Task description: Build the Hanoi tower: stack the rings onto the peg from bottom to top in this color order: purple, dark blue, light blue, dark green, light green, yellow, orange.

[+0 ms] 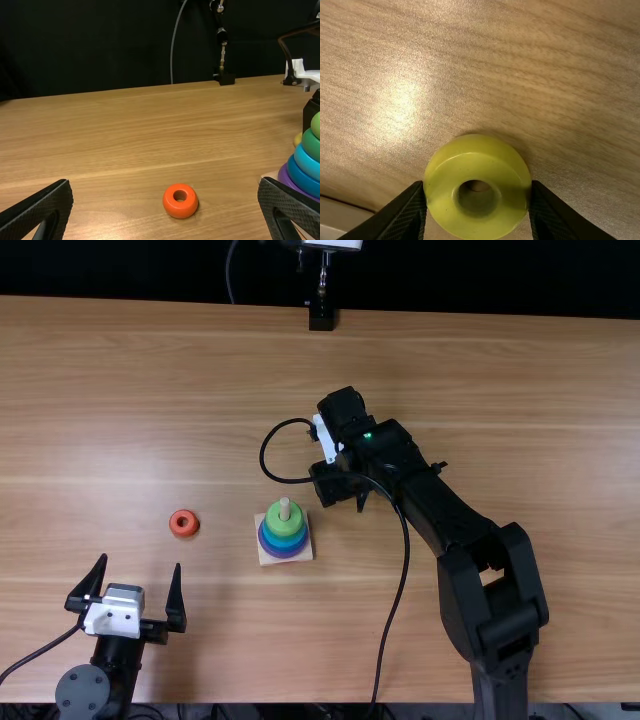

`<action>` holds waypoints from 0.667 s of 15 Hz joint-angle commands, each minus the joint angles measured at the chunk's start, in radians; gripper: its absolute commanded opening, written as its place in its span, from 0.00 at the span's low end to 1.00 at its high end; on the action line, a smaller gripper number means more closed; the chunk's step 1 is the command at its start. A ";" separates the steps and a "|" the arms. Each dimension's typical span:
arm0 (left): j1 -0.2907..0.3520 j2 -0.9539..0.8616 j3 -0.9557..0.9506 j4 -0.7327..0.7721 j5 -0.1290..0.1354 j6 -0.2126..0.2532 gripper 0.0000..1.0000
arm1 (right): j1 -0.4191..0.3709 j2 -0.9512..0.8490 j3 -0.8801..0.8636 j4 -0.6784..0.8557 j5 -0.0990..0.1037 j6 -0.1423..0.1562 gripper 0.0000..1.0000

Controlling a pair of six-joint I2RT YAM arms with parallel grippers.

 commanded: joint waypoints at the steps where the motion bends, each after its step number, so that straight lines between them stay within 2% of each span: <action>1: 0.015 -0.015 -0.012 -0.028 -0.001 0.003 1.00 | 0.003 0.021 0.030 0.004 0.006 0.003 0.00; 4: 0.015 -0.015 -0.012 -0.028 -0.001 0.003 1.00 | 0.000 0.020 0.093 -0.035 0.008 -0.010 0.00; 5: 0.015 -0.015 -0.012 -0.028 -0.001 0.003 1.00 | 0.001 0.018 0.100 -0.059 0.010 -0.021 0.00; 7: 0.015 -0.015 -0.012 -0.028 -0.001 0.003 1.00 | 0.003 0.015 0.137 -0.116 0.008 -0.072 0.00; 8: 0.015 -0.015 -0.012 -0.028 -0.001 0.003 1.00 | 0.003 0.014 0.146 -0.141 0.008 -0.087 0.00; 10: 0.015 -0.015 -0.012 -0.028 -0.001 0.003 1.00 | 0.006 0.009 0.166 -0.182 0.008 -0.091 0.00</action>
